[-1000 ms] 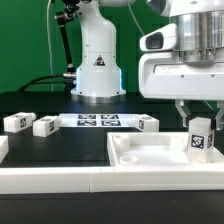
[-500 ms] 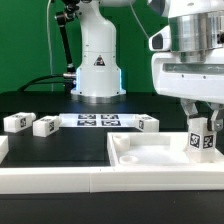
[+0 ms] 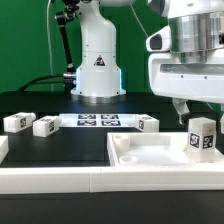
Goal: Assemble square table
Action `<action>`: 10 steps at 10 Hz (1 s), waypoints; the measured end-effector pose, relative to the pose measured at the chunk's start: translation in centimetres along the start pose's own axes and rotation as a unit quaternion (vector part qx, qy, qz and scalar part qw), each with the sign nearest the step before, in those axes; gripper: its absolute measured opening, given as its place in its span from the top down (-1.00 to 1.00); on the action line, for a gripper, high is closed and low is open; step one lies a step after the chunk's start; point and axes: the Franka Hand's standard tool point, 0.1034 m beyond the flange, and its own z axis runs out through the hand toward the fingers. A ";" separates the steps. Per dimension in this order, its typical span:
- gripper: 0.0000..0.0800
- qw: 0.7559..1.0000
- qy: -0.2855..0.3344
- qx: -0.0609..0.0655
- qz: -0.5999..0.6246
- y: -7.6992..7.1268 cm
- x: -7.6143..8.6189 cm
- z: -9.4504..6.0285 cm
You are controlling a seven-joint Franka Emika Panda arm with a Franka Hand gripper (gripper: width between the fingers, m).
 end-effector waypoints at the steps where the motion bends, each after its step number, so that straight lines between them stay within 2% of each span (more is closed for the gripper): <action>1: -0.56 0.999 0.002 0.003 -0.044 0.0 0.0 0.1; 5: -0.62 0.980 0.002 -0.001 -0.200 0.1 0.1 0.1; 8: -0.62 0.938 0.008 -0.035 -0.345 0.4 0.1 -0.1; 10: -0.62 0.911 0.010 -0.041 -0.411 0.4 0.1 -0.1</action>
Offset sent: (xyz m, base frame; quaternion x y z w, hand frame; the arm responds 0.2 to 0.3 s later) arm 0.0000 0.0000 0.0000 0.0000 0.0000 -0.1296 0.9916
